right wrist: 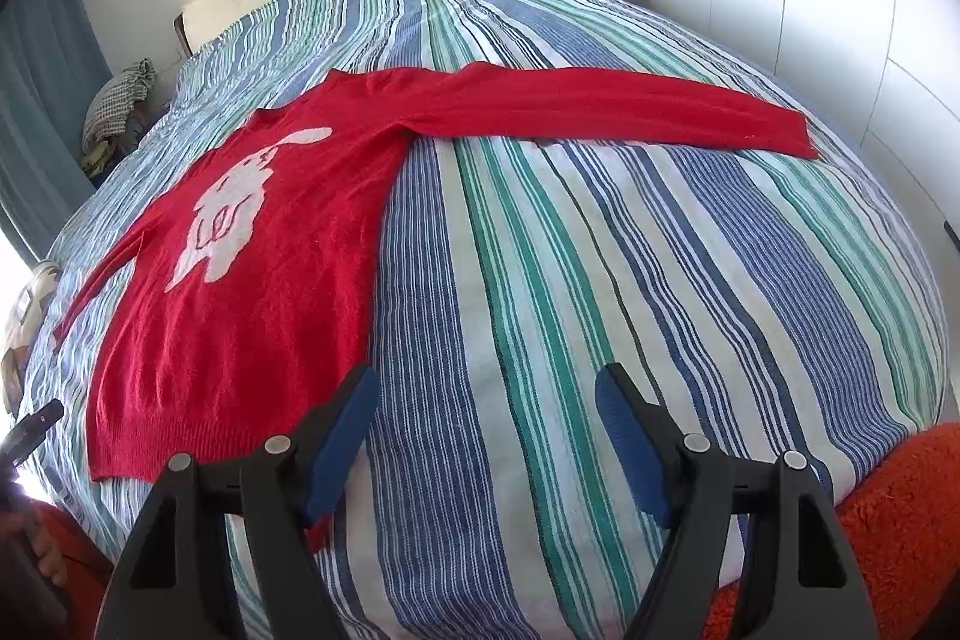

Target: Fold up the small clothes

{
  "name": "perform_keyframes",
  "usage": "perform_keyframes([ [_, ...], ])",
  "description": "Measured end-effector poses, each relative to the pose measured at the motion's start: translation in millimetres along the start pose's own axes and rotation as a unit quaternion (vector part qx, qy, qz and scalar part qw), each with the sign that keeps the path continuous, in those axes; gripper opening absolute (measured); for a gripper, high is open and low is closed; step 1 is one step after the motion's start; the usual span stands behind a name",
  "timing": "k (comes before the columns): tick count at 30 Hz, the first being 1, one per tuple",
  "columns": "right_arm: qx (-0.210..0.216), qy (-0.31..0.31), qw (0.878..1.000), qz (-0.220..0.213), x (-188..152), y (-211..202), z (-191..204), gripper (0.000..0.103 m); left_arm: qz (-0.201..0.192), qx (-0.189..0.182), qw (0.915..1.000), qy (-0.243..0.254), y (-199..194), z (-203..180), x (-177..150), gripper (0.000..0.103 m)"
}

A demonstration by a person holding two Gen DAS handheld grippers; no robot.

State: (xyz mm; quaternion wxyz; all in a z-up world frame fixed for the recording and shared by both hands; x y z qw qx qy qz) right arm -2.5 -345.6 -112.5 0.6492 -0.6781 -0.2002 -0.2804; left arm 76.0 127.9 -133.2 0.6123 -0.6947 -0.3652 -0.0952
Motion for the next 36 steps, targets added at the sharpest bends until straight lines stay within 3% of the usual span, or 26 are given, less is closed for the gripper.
perform_keyframes([
  [26, 0.011, 0.006, 1.000, 0.014, -1, 11, -3, 0.074, 0.029, 0.021, 0.9994, 0.001, 16, 5, -2, 0.096],
  [31, 0.056, 0.094, 0.993, -0.034, 26, 8, -58, 0.074, 0.021, 0.008, 0.9997, -0.013, 11, 10, 3, 0.096],
  [36, 0.072, 0.235, 0.967, -0.063, 43, 32, -168, 0.074, 0.023, 0.012, 0.9993, -0.028, 15, 14, 5, 0.096],
])
Point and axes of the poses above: each gripper's, at about its wrist camera, not at the fingertips, and y roughly the way its jaws point, z to its left, x to its top, the point moved 2 cm from there along y, roughly the way its jaws point, and after that the axes turned 15 degrees about -y, right-handed, at the moved point
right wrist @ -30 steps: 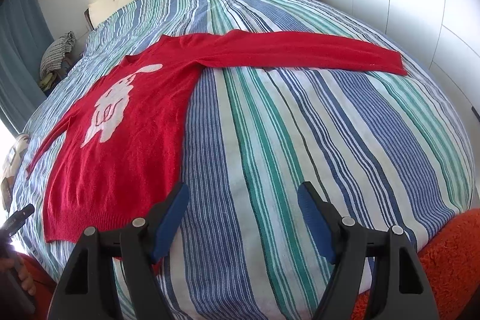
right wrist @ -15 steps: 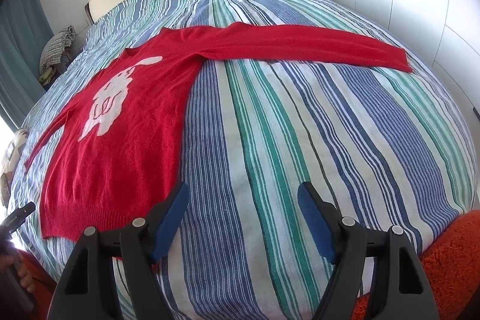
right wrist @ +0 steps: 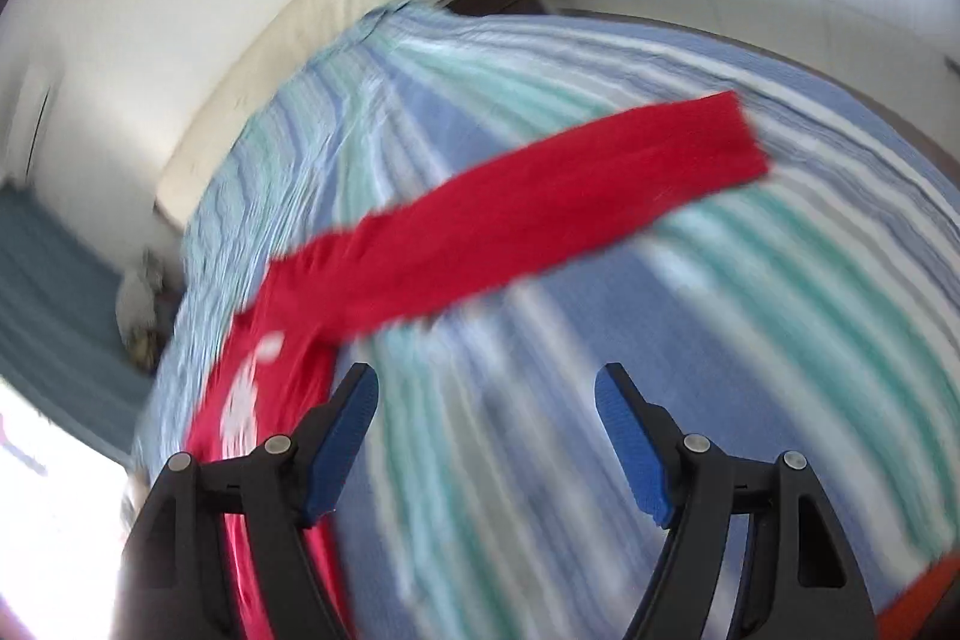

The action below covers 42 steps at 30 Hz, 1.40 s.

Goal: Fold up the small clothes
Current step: 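Grasp the sweater's side edge with the right tool and lift it toward the rabbit print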

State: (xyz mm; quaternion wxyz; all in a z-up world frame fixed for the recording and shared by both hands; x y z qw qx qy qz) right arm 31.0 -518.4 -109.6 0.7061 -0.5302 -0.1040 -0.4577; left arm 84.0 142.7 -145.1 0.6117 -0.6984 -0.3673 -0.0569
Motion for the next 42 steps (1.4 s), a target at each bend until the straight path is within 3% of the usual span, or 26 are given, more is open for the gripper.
perform_keyframes([
  [2, -0.005, 0.042, 0.999, -0.002, 13, 8, -34, 0.074, -0.001, 0.002, 1.0000, -0.001, 0, -1, 0, 0.096],
  [6, 0.026, 0.123, 0.992, -0.009, 26, 25, -89, 0.073, -0.001, 0.006, 0.9999, 0.009, 2, -5, -2, 0.096],
  [12, 0.016, 0.129, 0.992, -0.004, 48, 49, -100, 0.065, 0.009, 0.016, 0.9995, 0.026, 10, -13, -7, 0.096],
  [14, -0.005, 0.113, 0.994, 0.010, 54, 59, -95, 0.041, 0.011, 0.019, 0.9993, 0.030, 12, -14, -8, 0.096],
  [15, -0.020, 0.106, 0.994, 0.019, 56, 63, -93, 0.004, 0.011, 0.020, 0.9993, 0.031, 12, -14, -9, 0.096],
  [16, -0.047, 0.096, 0.994, 0.027, 60, 65, -90, 0.004, 0.010, 0.020, 0.9993, 0.031, 11, -14, -9, 0.096],
  [19, -0.079, 0.019, 0.997, 0.004, 87, 54, -45, 0.004, 0.007, 0.014, 0.9997, 0.021, 8, -9, -8, 0.096],
  [22, -0.033, -0.099, 0.994, -0.023, 122, 44, 52, 0.004, 0.017, 0.005, 0.9998, 0.006, 11, -4, -5, 0.096],
  [25, 0.054, -0.203, 0.977, -0.027, 139, 47, 176, 0.004, 0.023, -0.004, 0.9997, -0.008, 13, -3, -2, 0.096],
  [29, 0.131, -0.303, 0.944, -0.003, 120, 73, 309, 0.006, 0.015, -0.014, 0.9996, -0.021, 6, 1, 3, 0.096],
  [30, 0.150, -0.327, 0.933, 0.017, 109, 87, 337, 0.016, 0.014, -0.015, 0.9995, -0.024, 5, 3, 4, 0.096],
  [31, 0.170, -0.348, 0.921, 0.045, 97, 101, 361, 0.047, 0.014, -0.016, 0.9994, -0.028, 4, 5, 5, 0.096],
  [32, 0.181, -0.361, 0.913, 0.061, 86, 110, 376, 0.062, 0.015, -0.017, 0.9992, -0.032, 4, 7, 5, 0.096],
  [33, 0.195, -0.371, 0.905, 0.065, 75, 111, 383, 0.069, 0.017, -0.018, 0.9990, -0.037, 4, 10, 5, 0.096],
  [34, 0.206, -0.381, 0.899, 0.063, 70, 112, 390, 0.069, 0.020, -0.019, 0.9988, -0.042, 5, 12, 6, 0.096],
  [36, 0.203, -0.381, 0.900, 0.063, 66, 109, 381, 0.069, 0.025, -0.022, 0.9980, -0.053, 7, 16, 7, 0.096],
  [42, 0.154, -0.289, 0.941, 0.091, 91, 129, 300, 0.070, 0.036, -0.030, 0.9964, -0.070, 13, 18, 10, 0.096],
])
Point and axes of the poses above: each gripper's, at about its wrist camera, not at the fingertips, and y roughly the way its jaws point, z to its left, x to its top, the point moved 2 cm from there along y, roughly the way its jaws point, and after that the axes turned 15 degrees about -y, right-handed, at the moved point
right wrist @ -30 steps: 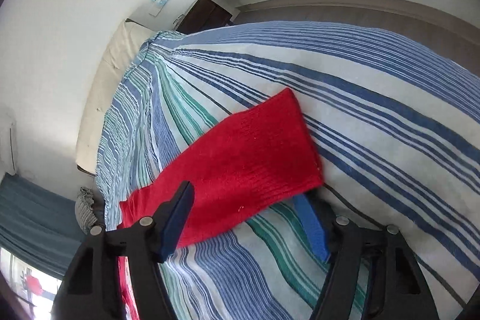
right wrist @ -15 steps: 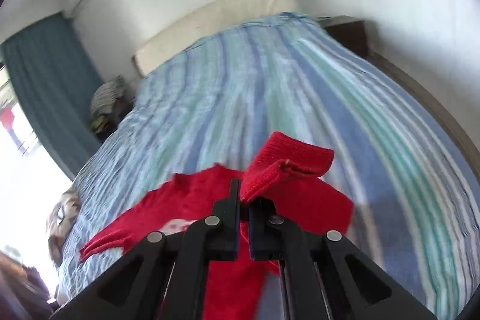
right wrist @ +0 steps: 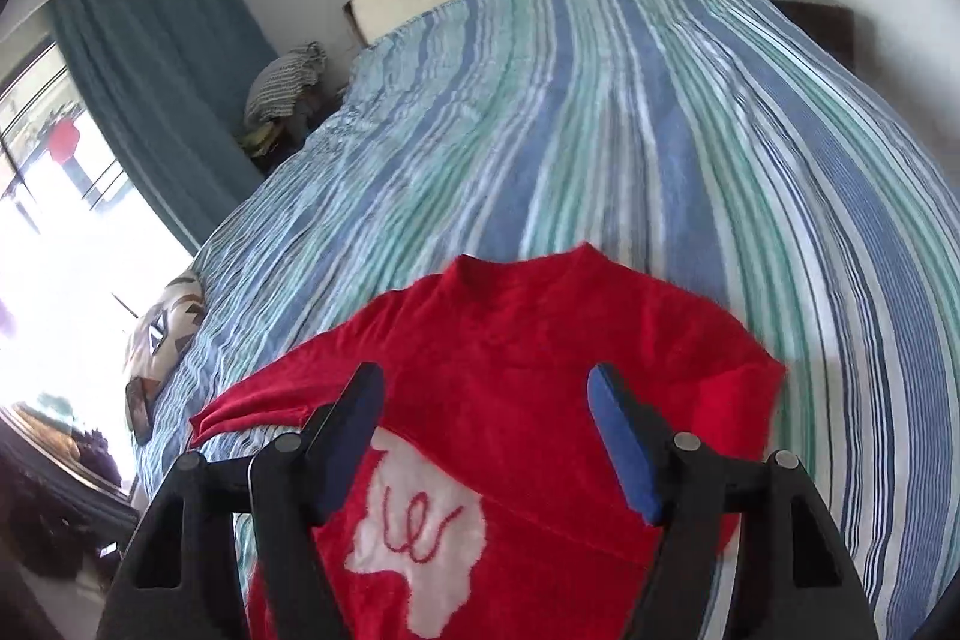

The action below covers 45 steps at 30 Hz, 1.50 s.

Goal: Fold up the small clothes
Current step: 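Grasp the sweater's side edge with the right tool and lift it toward the rabbit print, then lay the folded side down and open the right tool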

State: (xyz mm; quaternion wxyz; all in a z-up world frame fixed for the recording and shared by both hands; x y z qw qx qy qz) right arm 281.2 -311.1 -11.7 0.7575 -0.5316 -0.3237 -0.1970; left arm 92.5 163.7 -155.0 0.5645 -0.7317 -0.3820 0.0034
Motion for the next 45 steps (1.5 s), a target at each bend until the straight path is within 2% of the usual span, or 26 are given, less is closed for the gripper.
perform_keyframes([
  [2, 0.020, 0.051, 0.998, 0.025, -19, 11, -25, 0.070, -0.001, 0.002, 1.0000, 0.007, 1, -3, -1, 0.096],
  [4, 0.052, 0.109, 0.990, 0.075, -45, 36, -47, 0.070, -0.002, 0.006, 0.9999, 0.016, 2, -6, -4, 0.096],
  [5, 0.047, 0.131, 0.986, 0.091, -59, 46, -54, 0.070, -0.002, 0.009, 0.9997, 0.022, 2, -8, -5, 0.096],
  [6, 0.031, 0.147, 0.983, 0.106, -73, 55, -62, 0.070, -0.003, 0.013, 0.9996, 0.026, 2, -9, -6, 0.096],
  [8, -0.042, 0.145, 0.980, 0.126, -95, 64, -79, 0.066, -0.006, 0.018, 0.9993, 0.033, 2, -10, -8, 0.096],
  [10, -0.075, 0.134, 0.983, 0.101, -98, 52, -83, 0.062, -0.008, 0.020, 0.9992, 0.035, 1, -9, -8, 0.096],
  [12, -0.083, 0.117, 0.987, 0.073, -94, 30, -76, 0.063, -0.008, 0.019, 0.9992, 0.033, 1, -8, -8, 0.096],
  [14, -0.055, 0.080, 0.994, 0.053, -91, 4, -53, 0.064, -0.007, 0.018, 0.9993, 0.032, 2, -8, -6, 0.096],
  [17, -0.003, 0.015, 0.998, 0.059, -104, -22, -6, 0.070, -0.007, 0.016, 0.9992, 0.035, 3, -11, -6, 0.096],
  [20, 0.037, -0.018, 0.995, 0.092, -146, -28, 35, 0.070, -0.008, 0.011, 0.9990, 0.042, 1, -14, -9, 0.096],
  [22, 0.036, -0.012, 0.992, 0.118, -183, -25, 41, 0.070, -0.008, 0.011, 0.9987, 0.049, -1, -15, -11, 0.096],
  [24, 0.016, 0.025, 0.990, 0.139, -216, -24, 30, 0.070, -0.006, 0.016, 0.9984, 0.053, 0, -13, -12, 0.096],
  [26, -0.007, 0.074, 0.989, 0.130, -238, -35, 10, 0.069, -0.006, 0.019, 0.9985, 0.052, -1, -10, -12, 0.096],
  [29, -0.024, 0.106, 0.990, 0.093, -244, -63, 4, 0.069, -0.011, 0.018, 0.9988, 0.045, -5, -6, -11, 0.096],
  [33, -0.037, 0.079, 0.994, 0.060, -244, -95, 21, 0.070, -0.013, 0.019, 0.9987, 0.046, -4, -10, -11, 0.096],
  [36, -0.071, 0.068, 0.994, 0.039, -257, -108, 29, 0.070, -0.013, 0.022, 0.9979, 0.059, -2, -15, -15, 0.096],
  [39, -0.102, 0.079, 0.991, 0.046, -271, -109, 31, 0.070, -0.015, 0.028, 0.9964, 0.078, -2, -19, -20, 0.096],
  [45, -0.109, 0.077, 0.991, 0.031, -269, -112, 30, 0.070, -0.016, 0.033, 0.9962, 0.079, -1, -18, -20, 0.096],
])
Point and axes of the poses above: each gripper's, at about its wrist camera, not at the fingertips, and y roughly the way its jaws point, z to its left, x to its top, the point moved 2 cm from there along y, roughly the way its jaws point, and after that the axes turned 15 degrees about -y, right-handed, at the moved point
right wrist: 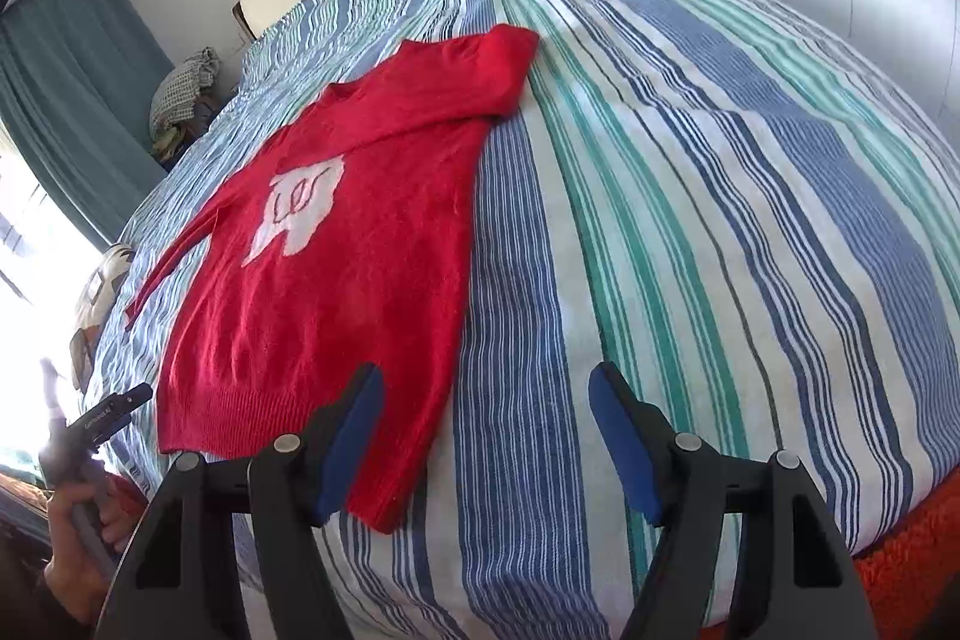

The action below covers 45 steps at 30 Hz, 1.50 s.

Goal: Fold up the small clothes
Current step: 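Lay the folded side down and open the right tool, then grasp the stretched sleeve cuff with the left tool and lift it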

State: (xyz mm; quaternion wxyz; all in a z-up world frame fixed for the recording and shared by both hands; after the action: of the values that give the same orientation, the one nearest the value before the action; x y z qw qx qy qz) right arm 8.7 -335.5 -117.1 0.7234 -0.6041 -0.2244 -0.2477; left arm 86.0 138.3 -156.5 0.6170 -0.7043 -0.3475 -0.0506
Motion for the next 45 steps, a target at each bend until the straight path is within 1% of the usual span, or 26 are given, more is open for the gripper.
perform_keyframes([
  [3, -0.008, -0.001, 1.000, 0.001, -2.2, 2.5, -1.0, 0.070, 0.000, 0.002, 1.0000, -0.006, 0.9, 3.0, 1.1, 0.096],
  [12, -0.016, -0.008, 1.000, -0.002, -3.9, 1.6, 0.0, 0.070, 0.002, 0.002, 1.0000, -0.009, 1.6, 5.1, 1.4, 0.096],
  [17, -0.016, -0.016, 1.000, 0.000, -3.6, 3.3, 3.2, 0.070, 0.002, 0.003, 1.0000, -0.009, 1.7, 5.0, 1.6, 0.096],
  [40, -0.019, -0.018, 1.000, -0.006, -2.6, -0.6, 3.2, 0.070, 0.004, 0.003, 1.0000, -0.008, 2.4, 4.5, 1.5, 0.096],
  [43, -0.019, -0.018, 1.000, -0.009, -2.7, -0.8, 3.5, 0.070, 0.005, 0.001, 0.9999, -0.010, 2.2, 4.8, 2.3, 0.096],
  [45, -0.020, -0.019, 1.000, -0.010, -2.8, -1.2, 3.9, 0.070, 0.013, -0.010, 0.9997, -0.018, 0.8, 6.3, 5.1, 0.096],
])
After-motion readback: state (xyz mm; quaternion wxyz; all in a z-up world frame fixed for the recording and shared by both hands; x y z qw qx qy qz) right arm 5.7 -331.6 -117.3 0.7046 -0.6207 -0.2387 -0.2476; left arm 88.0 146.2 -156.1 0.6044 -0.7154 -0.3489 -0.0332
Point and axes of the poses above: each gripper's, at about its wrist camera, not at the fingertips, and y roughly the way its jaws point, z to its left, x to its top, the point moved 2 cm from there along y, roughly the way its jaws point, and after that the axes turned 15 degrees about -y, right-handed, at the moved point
